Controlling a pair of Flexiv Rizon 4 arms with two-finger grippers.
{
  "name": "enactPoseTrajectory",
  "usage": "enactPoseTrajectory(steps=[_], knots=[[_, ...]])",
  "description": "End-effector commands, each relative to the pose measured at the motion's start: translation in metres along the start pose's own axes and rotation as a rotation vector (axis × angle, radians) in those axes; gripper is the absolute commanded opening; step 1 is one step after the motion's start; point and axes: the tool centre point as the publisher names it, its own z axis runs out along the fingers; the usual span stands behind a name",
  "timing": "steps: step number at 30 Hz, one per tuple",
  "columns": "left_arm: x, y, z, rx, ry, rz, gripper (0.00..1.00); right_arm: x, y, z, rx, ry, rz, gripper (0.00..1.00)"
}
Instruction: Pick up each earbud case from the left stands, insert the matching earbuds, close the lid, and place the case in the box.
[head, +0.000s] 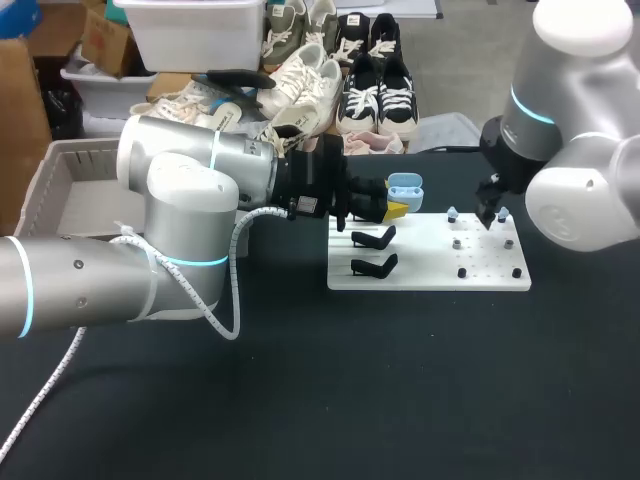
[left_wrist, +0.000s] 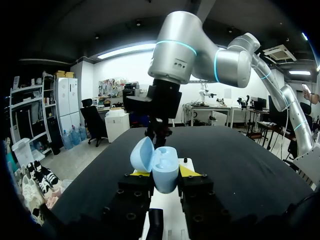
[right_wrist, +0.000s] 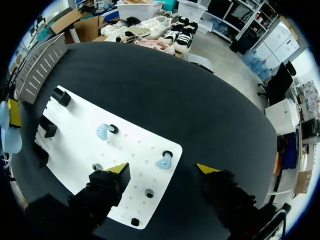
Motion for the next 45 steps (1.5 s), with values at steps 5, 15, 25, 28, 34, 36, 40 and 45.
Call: enactPoseTrajectory(steps=[5,15,25,28,34,36,40,45], knots=[[0.0003,-0.0009,0.0,-0.004,-0.001,0.001,0.0,-0.0011,-0.0006,-0.0015,0.004,0.01,0.035,0.64],[0.0003,-0.0009,0.0,-0.004,-0.001,0.001,0.0,0.0006,0.0006,-0.001,0.019,0.028,0.04,0.47],[0.0003,-0.0009,0.0,-0.004,-0.001,0.001,0.0,0.0019,0.0023,-0.0005,0.033,0.032,0.054,0.44],[0.0003,-0.0009,0.0,-0.004,-0.001,0.001,0.0,0.0016,0.0026,-0.0005,0.037,0.032,0.054,0.44],[0.0003,-0.0009,0.0,-0.004,-0.001,0.001,0.0,-0.0003,0.0042,-0.0004,0.056,0.044,0.046,0.42],[0.0003,-0.0009,0.0,-0.004,-0.001,0.001,0.0,-0.0003,0.0041,-0.0004,0.058,0.045,0.047,0.41],[0.0003,-0.0009,0.0,-0.004,-0.001,0.001,0.0,-0.0005,0.0017,0.0004,0.062,0.045,0.049,0.39],[0.0003,-0.0009,0.0,-0.004,-0.001,0.001,0.0,-0.0005,0.0015,0.0012,0.066,0.048,0.049,0.38]])
